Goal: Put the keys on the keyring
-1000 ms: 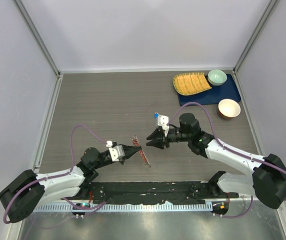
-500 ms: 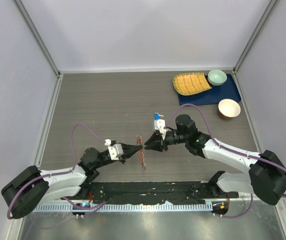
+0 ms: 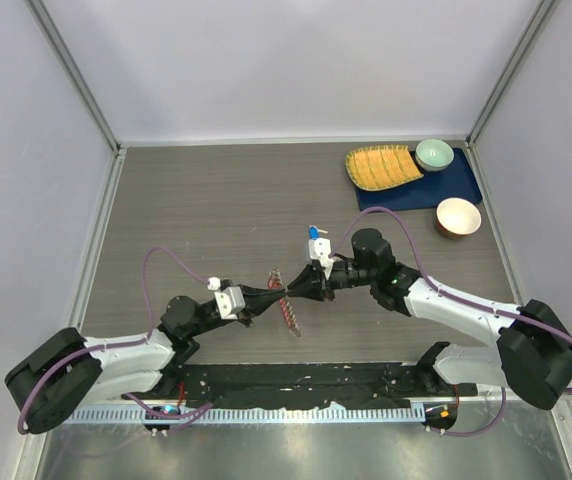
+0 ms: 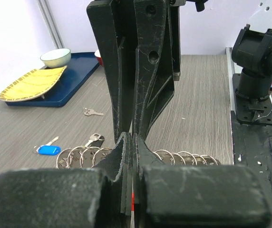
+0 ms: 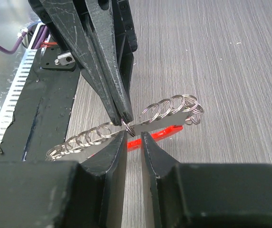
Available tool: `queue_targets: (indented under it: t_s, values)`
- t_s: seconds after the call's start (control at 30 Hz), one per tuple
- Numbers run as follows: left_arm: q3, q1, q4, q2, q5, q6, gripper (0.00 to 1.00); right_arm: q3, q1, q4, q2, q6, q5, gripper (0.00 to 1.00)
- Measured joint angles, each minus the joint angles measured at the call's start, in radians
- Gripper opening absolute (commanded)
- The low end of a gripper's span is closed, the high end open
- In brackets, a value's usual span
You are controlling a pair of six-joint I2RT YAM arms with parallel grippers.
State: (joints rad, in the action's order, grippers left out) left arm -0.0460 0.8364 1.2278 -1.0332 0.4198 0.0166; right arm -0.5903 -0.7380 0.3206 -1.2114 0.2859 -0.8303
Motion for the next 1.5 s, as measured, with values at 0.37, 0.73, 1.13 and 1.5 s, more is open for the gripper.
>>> queue_targets:
  t_s: [0.37,0.73,1.13,1.5]
  values:
    - [0.000,-0.003,0.023,-0.026,-0.008,-0.010,0.14,-0.001,0.000,-0.007,-0.006,-0.002,-0.020,0.01]
    - [-0.084,-0.003,-0.355,0.161,-0.045,0.049,0.43,-0.102,-0.014,-0.304,0.026,0.110,0.130,0.01]
    - [-0.168,-0.003,-0.613,0.111,-0.007,0.131,0.46,-0.361,-0.131,-0.713,-0.035,0.294,0.374,0.01]
    - [-0.141,-0.003,-0.513,0.105,-0.008,0.140,0.42,-0.447,-0.162,-0.868,-0.098,0.366,0.451,0.01]
